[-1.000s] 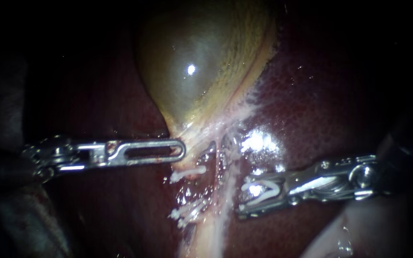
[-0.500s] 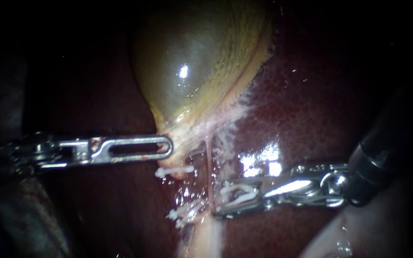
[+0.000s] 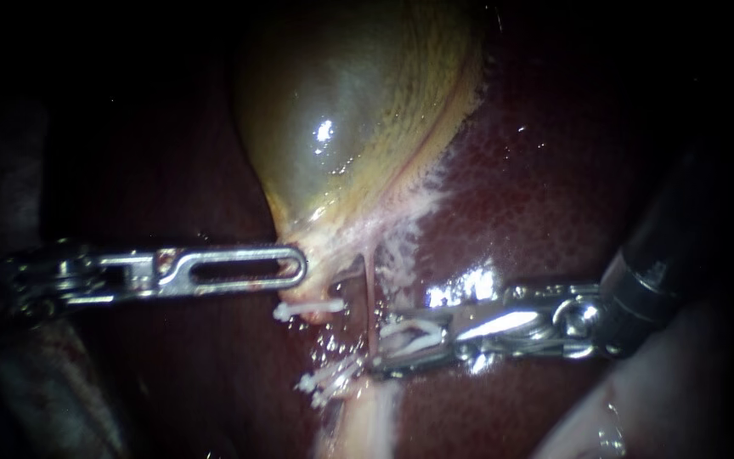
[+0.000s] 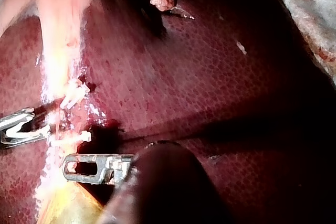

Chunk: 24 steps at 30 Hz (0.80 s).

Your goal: Clipping first clip right tube

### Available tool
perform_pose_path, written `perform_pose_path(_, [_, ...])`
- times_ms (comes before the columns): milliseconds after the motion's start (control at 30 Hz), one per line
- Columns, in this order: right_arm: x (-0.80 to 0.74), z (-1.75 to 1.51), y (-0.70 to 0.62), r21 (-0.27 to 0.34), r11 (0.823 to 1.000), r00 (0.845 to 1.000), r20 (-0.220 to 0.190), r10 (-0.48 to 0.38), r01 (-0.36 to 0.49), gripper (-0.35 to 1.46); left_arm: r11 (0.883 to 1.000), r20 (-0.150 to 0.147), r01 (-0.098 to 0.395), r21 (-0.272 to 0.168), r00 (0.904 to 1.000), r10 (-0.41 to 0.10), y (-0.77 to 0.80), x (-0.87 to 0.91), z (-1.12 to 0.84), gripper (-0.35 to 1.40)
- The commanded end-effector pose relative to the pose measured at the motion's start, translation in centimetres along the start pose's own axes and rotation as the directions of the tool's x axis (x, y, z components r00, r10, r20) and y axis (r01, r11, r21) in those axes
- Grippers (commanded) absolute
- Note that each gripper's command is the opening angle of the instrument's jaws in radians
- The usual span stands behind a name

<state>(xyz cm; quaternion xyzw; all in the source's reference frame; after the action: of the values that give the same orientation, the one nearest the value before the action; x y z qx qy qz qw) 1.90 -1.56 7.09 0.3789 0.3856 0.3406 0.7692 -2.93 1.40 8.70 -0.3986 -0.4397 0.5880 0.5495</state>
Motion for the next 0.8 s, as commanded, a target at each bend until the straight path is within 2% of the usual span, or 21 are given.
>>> perform_pose_path(33, [-0.01, 0.01, 0.01, 0.0, 1.0, 1.0, 0.0, -0.001, 0.001, 0.58, 1.0, 0.0, 0.0, -0.001, 1.0, 0.0, 0.01, 0.0, 0.0, -0.35])
perform_pose_path(533, [-0.1, 0.15, 0.22, -0.005, 1.0, 1.0, -0.004, -0.011, 0.011, 0.58, 1.0, 0.002, 0.002, -0.003, 1.0, -0.002, 0.08, -0.01, 0.0, -0.35])
perform_pose_path(800, [-0.09, 0.26, 0.21, 0.0, 1.0, 1.0, -0.003, -0.012, 0.012, 0.57, 1.0, 0.002, 0.002, -0.003, 1.0, -0.002, 0.09, -0.01, 0.01, -0.35])
